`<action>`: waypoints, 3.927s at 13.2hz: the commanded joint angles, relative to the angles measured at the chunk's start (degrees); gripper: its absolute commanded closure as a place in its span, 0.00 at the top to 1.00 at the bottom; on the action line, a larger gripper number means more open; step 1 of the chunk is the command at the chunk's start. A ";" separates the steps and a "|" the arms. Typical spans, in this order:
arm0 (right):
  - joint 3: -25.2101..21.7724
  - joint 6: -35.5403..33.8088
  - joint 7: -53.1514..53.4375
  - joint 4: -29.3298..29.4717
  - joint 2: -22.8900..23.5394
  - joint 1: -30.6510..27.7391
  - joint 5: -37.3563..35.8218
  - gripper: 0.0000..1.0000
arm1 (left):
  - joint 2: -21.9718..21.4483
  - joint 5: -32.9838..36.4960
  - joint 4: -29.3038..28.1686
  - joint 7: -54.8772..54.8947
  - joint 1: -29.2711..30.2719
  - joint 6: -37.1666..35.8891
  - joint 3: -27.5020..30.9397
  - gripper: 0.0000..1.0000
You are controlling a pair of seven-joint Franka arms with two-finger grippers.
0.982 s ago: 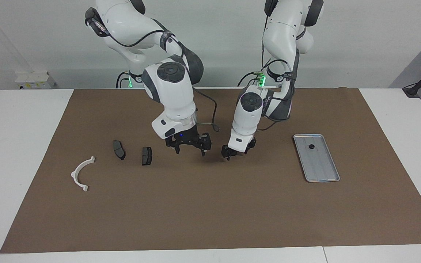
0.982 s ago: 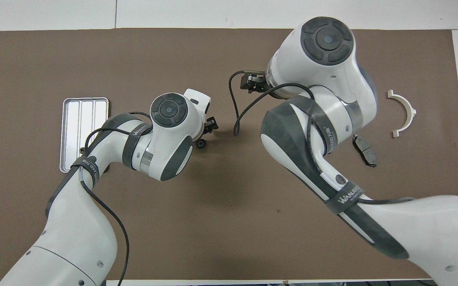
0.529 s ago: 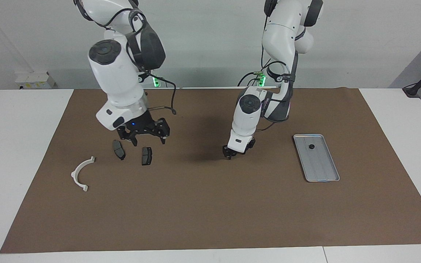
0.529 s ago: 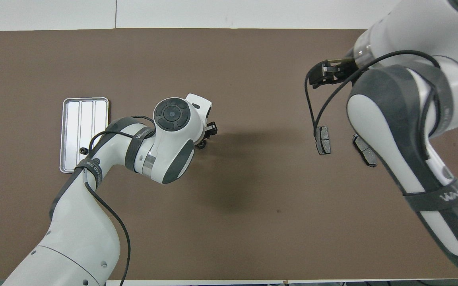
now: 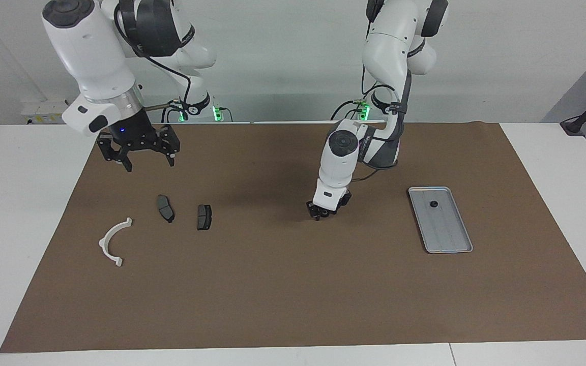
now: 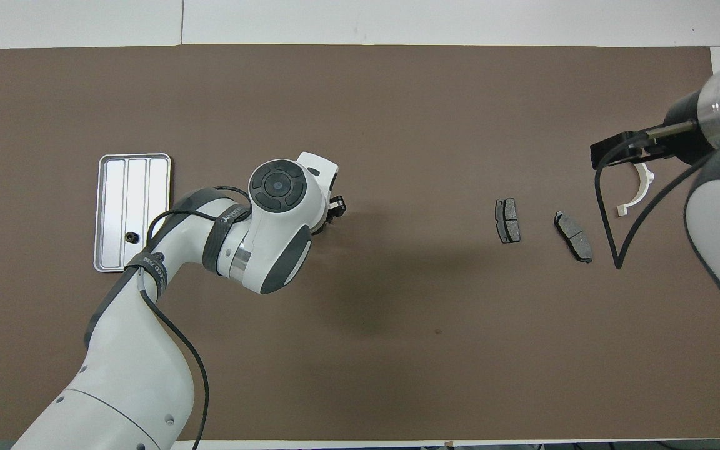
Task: Pick bearing gear from pile to tray
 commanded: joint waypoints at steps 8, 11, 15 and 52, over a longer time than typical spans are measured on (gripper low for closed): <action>-5.51 -4.21 -1.22 -7.40 -10.87 1.58 1.23 1.00 | -0.69 1.09 2.52 -0.42 -0.01 -6.18 1.24 0.01; -5.51 -4.57 -0.95 -7.49 -10.52 1.58 1.23 1.00 | -3.84 3.38 3.61 10.15 7.08 -10.60 2.47 0.01; -5.60 -4.66 -0.95 -6.88 -8.68 1.58 1.32 1.00 | -4.47 3.03 2.72 37.92 22.20 -8.41 2.30 0.01; -5.43 -4.30 0.54 -5.82 -8.94 1.76 2.99 1.00 | -21.33 0.21 12.65 51.70 33.30 -42.51 3.79 1.00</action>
